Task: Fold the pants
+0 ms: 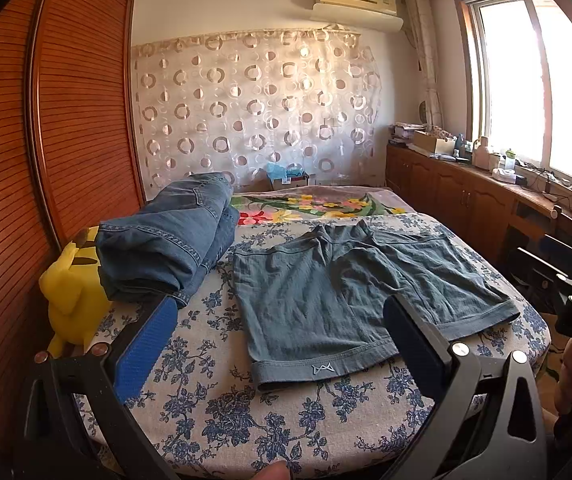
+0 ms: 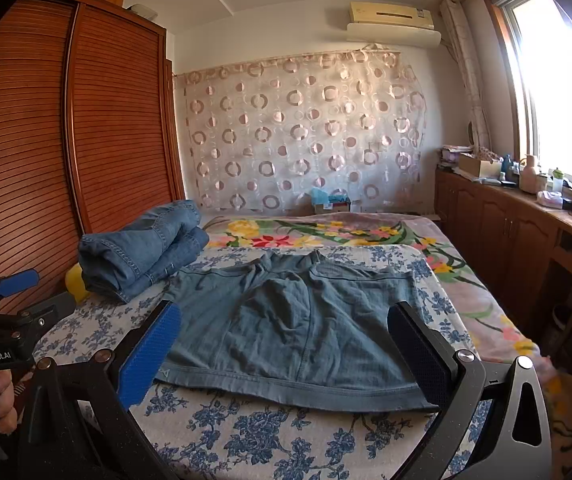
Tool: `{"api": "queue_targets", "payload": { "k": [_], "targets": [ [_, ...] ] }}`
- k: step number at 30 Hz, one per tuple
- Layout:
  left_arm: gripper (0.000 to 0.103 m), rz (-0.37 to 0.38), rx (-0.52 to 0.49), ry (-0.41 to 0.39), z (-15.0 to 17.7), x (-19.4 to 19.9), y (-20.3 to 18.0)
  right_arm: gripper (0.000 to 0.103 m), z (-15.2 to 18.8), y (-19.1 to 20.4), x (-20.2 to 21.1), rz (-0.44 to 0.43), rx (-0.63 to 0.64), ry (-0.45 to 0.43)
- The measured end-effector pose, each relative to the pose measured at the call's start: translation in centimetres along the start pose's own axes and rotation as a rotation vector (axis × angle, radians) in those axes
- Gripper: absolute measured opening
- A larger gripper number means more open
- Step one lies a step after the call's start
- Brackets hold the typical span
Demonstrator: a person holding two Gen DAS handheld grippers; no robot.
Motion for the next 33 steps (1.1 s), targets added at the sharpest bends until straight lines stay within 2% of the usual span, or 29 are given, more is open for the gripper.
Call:
{"api": "queue_targets", "payload": {
  "k": [33],
  "targets": [
    [0.103, -0.006, -0.004, -0.009, -0.11, 0.04, 0.18, 0.103, 0.04, 0.06, 0.21, 0.003, -0.001, -0.003]
  ]
}}
Point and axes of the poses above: each gripper's, at about its wrist camera, not at the fingertips, and x roughly against the way its jaws point, y to its left, z to its underside, the point moved 9 cm from there along -x, roughly the way its jaws point, and after that the axes turned 7 degrees about y, right-handed, at the moved point
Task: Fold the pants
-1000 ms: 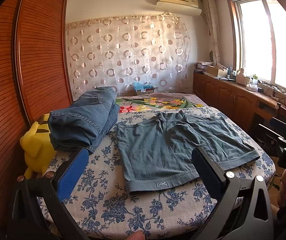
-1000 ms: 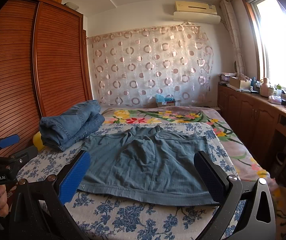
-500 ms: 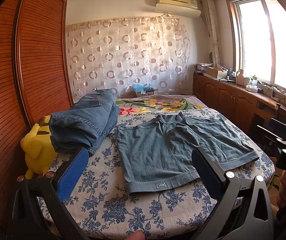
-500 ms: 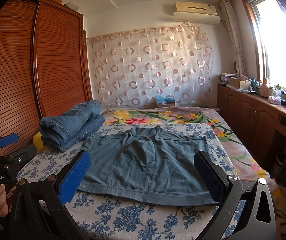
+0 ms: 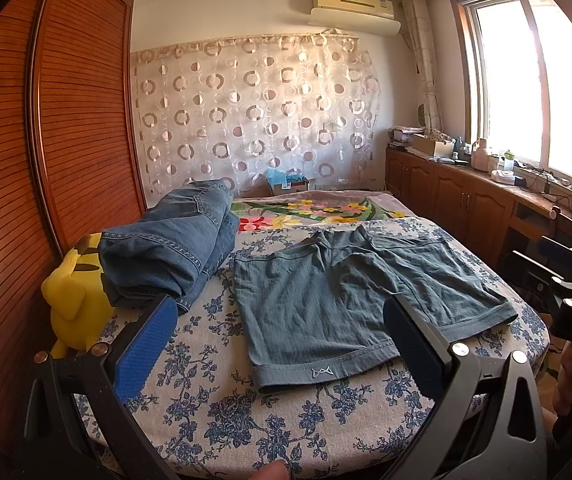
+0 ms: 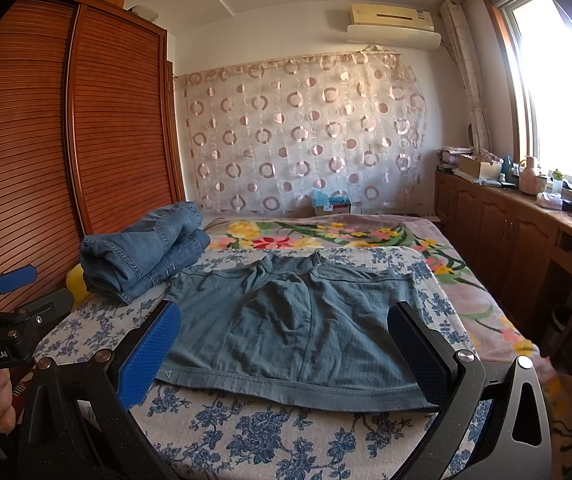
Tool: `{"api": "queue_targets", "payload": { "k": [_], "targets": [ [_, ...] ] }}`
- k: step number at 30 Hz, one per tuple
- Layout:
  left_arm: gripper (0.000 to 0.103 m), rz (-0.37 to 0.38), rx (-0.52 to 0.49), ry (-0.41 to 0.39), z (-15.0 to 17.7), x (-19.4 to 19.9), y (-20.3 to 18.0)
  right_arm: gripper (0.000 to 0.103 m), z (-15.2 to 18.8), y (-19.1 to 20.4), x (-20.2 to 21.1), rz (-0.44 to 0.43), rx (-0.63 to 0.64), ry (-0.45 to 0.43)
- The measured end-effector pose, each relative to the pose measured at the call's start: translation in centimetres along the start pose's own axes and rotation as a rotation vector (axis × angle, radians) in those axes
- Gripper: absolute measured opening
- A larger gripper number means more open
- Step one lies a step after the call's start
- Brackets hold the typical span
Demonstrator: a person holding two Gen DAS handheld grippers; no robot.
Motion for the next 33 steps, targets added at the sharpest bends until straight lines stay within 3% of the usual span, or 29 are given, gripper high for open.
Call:
{"api": "queue_targets", "payload": {
  "k": [33],
  "targets": [
    [0.103, 0.009, 0.000, 0.019, -0.7, 1.0, -0.3, 0.103, 0.4, 0.0, -0.3, -0.007, -0.008, 0.015]
  ]
}}
Point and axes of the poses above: each gripper's, at about its wrist camera, not at the fingertips, and x roughly against the way its jaws point, y to its left, z to its underside, the point moved 9 cm from there along -x, roughly the way its jaws point, and after that the axes turned 7 degrees about y, right-handed, at the moved point
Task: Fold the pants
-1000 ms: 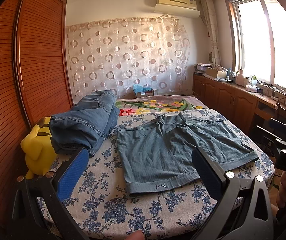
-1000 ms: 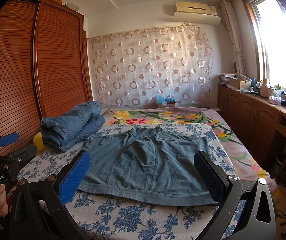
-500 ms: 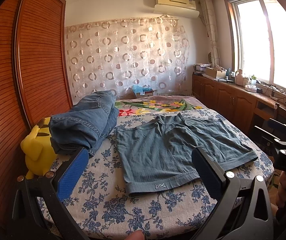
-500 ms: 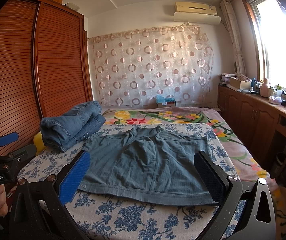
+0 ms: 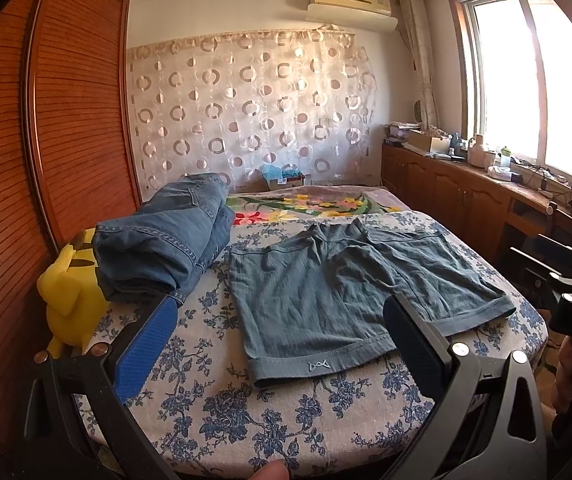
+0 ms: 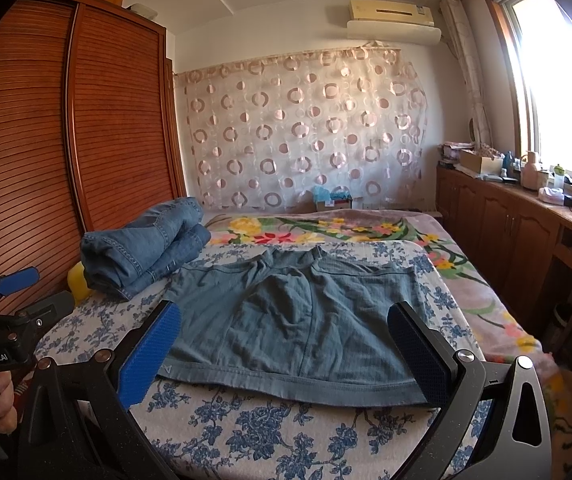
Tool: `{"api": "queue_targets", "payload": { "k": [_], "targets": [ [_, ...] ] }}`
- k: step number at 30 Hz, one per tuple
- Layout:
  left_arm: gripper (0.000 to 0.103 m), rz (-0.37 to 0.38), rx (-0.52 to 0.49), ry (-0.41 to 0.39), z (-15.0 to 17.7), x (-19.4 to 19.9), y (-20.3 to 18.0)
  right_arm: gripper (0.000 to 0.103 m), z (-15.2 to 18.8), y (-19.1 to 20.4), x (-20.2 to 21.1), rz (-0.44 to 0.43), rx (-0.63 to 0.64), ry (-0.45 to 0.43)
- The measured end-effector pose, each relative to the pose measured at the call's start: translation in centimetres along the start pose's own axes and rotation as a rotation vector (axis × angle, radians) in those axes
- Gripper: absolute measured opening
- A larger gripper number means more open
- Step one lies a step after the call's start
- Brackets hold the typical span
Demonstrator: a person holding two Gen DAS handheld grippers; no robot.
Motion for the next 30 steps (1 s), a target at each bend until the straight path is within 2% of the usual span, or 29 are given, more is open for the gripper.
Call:
{"api": "queue_targets", "payload": {
  "k": [8, 19, 26, 28, 30],
  "targets": [
    [0.103, 0.009, -0.003, 0.024, 1.1, -2.0, 0.2, 0.103, 0.4, -1.8, -0.5, 0.013, -0.012, 0.011],
    [0.103, 0.005, -0.027, 0.096, 3.5, -5.4, 1.5, 0.099, 1.1, -3.6, -1.3, 0.018, -0.027, 0.074],
    [0.103, 0.026, -0.038, 0.152, 5.2, -7.1, 1.9, 0.098, 2.1, -4.4, -1.2, 0.029, 0.016, 0.130],
    [0.103, 0.026, -0.041, 0.174, 5.9, -7.8, 2.0, 0.097, 2.5, -4.8, -1.2, 0.037, 0.036, 0.156],
    [0.103, 0.020, -0.042, 0.208, 6.8, -8.8, 2.3, 0.086, 2.8, -5.5, -1.3, 0.047, 0.052, 0.176]
  ]
}}
Point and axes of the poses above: each gripper's, at about its wrist camera, not at the fingertips, and x roughly against the way its jaws point, y to its left, z to its underside, the point moved 9 cm from there along -x, roughly the way its jaws point, and after that the axes turned 7 degrees about y, right-handed, at the moved point
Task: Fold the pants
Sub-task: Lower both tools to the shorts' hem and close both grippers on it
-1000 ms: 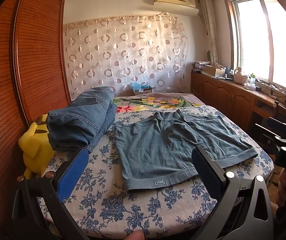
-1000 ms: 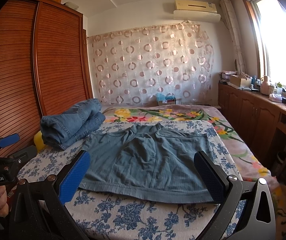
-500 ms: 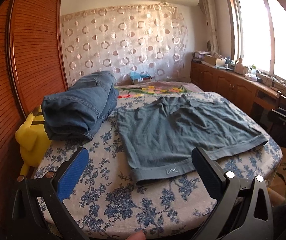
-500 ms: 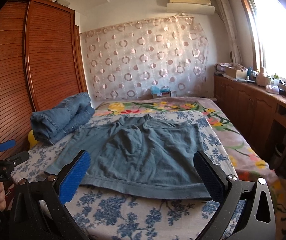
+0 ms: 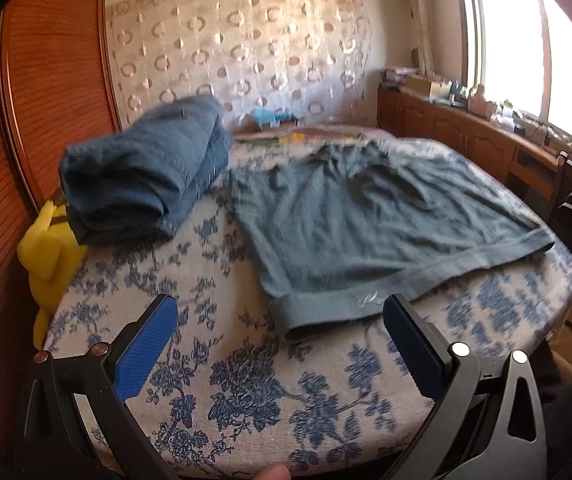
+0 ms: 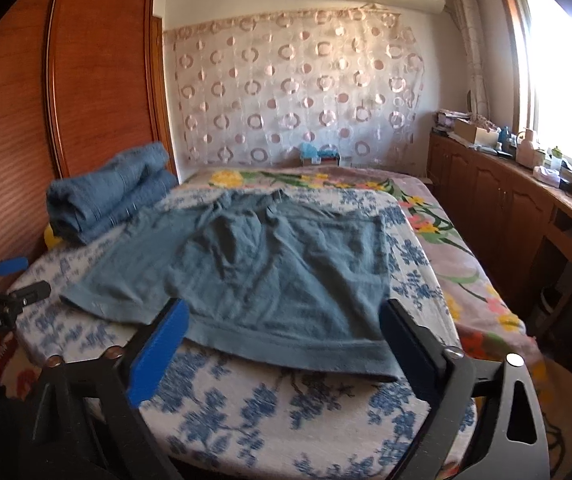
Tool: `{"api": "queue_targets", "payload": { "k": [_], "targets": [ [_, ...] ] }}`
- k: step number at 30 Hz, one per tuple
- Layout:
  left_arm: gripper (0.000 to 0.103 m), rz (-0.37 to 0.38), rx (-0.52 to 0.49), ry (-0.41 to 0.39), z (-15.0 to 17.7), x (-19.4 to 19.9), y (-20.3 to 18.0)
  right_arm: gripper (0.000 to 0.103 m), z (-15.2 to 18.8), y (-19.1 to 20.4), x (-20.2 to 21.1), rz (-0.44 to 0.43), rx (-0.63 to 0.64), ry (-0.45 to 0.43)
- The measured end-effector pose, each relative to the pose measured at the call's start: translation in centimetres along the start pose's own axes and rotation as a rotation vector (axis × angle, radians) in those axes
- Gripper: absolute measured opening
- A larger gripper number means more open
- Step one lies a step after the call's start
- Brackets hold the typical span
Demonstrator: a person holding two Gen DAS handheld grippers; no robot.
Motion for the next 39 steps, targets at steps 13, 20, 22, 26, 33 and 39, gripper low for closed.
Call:
{"api": "queue_targets", "payload": {
  "k": [13, 20, 22, 26, 33, 39],
  "targets": [
    [0.098, 0.033, 0.009, 0.104, 2.6, -3.0, 1.4, 0.071, 2.2, -3.5, 1.4, 0.044, -0.024, 0.147],
    [0.076, 0.072, 0.002, 0.122, 2.9, -3.8, 1.7, 0.069, 3.1, -4.3, 4.3, 0.064, -0.041, 0.198],
    [0.069, 0.077, 0.001, 0.118, 2.6, -4.0, 1.6, 0.063, 3.1, -4.2, 4.9, 0.074, -0.041, 0.207],
    [0.059, 0.107, 0.011, 0.110, 1.9, -4.0, 1.2, 0.055, 3.1, -3.7, 6.1, 0.067, -0.051, 0.199],
    [0.039, 0.117, 0.005, 0.101, 1.3, -4.0, 0.9, 0.028, 2.8, -3.1, 8.2, 0.095, -0.034, 0.187],
    [0.014, 0.144, 0.001, 0.072, 0.7, -3.3, 0.7, 0.008, 2.5, -1.9, 10.2, 0.073, -0.015, 0.164]
  ]
}}
Point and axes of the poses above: each gripper's, at about its wrist camera, not at the fingertips, and x roughly against the way its jaws point, y to its left, z to its underside, the point moved 9 cm from there along -x, roughly the way its jaws point, and after that the axes turned 7 degrees about y, right-handed, at the moved point
